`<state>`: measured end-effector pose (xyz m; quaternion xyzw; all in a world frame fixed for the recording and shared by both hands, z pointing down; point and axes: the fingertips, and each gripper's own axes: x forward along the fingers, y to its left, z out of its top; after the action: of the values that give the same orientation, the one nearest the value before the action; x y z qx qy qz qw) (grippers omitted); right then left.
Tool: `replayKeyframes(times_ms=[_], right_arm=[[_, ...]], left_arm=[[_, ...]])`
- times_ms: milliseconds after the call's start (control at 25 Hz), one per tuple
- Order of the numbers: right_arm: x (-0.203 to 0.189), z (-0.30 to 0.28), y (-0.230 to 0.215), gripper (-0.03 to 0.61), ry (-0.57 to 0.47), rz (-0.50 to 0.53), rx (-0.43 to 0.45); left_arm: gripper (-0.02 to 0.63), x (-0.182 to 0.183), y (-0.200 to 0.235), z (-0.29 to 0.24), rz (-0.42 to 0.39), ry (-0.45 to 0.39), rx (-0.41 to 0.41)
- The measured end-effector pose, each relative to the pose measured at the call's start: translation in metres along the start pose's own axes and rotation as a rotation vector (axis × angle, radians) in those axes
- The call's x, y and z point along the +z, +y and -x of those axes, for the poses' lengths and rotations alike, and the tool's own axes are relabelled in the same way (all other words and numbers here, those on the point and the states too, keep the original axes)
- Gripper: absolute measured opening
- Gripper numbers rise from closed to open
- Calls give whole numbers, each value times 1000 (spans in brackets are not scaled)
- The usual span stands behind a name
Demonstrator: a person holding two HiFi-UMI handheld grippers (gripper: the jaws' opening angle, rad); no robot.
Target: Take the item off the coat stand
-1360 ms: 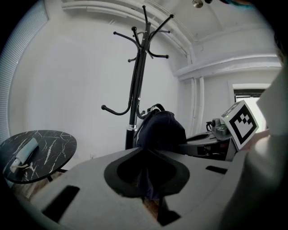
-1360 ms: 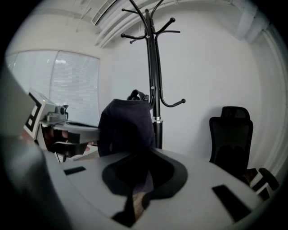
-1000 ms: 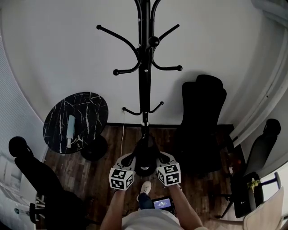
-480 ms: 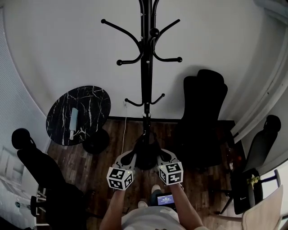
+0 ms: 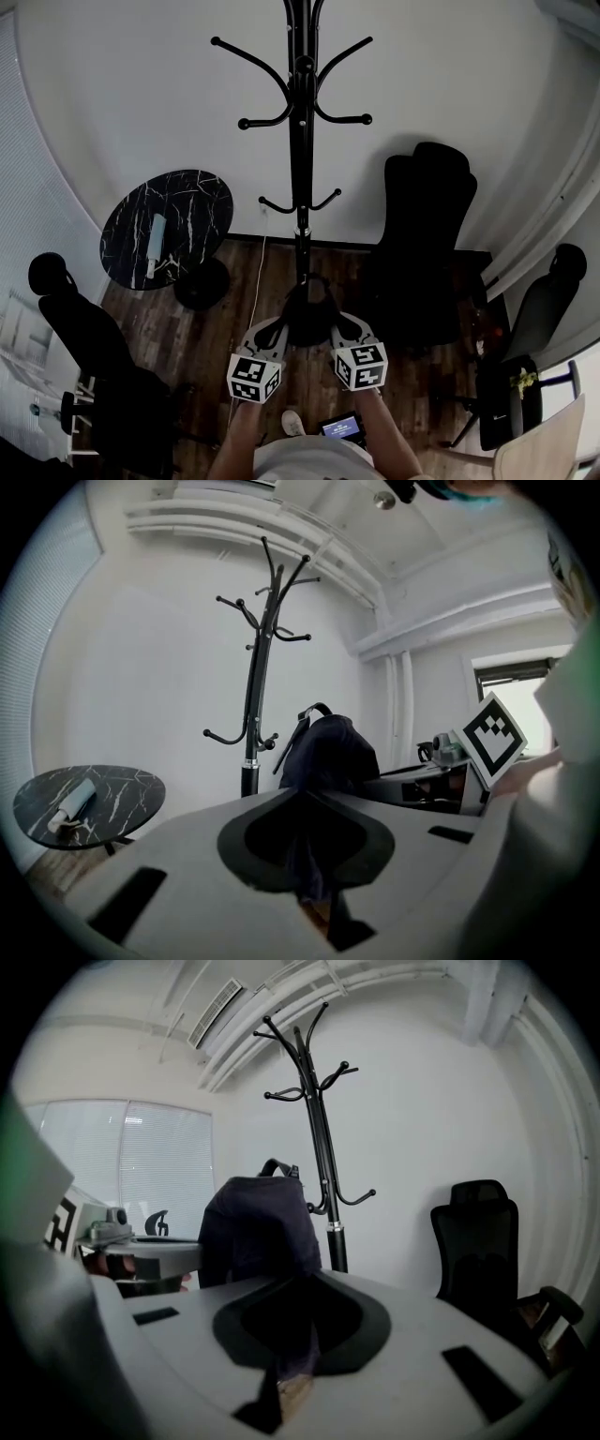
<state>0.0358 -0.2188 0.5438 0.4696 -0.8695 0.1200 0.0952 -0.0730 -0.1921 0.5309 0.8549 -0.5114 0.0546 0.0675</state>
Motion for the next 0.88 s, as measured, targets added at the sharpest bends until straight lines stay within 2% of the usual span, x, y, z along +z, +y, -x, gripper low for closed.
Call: replayKeyframes(times_ms=[320,880], right_arm=[[1,28,5,29,-6,49,30],[-3,75,21,26,-63,111,43]], left_arm=[[34,3,-23,21,46,-10,44],[34,7,-55,62,20,-65,100]])
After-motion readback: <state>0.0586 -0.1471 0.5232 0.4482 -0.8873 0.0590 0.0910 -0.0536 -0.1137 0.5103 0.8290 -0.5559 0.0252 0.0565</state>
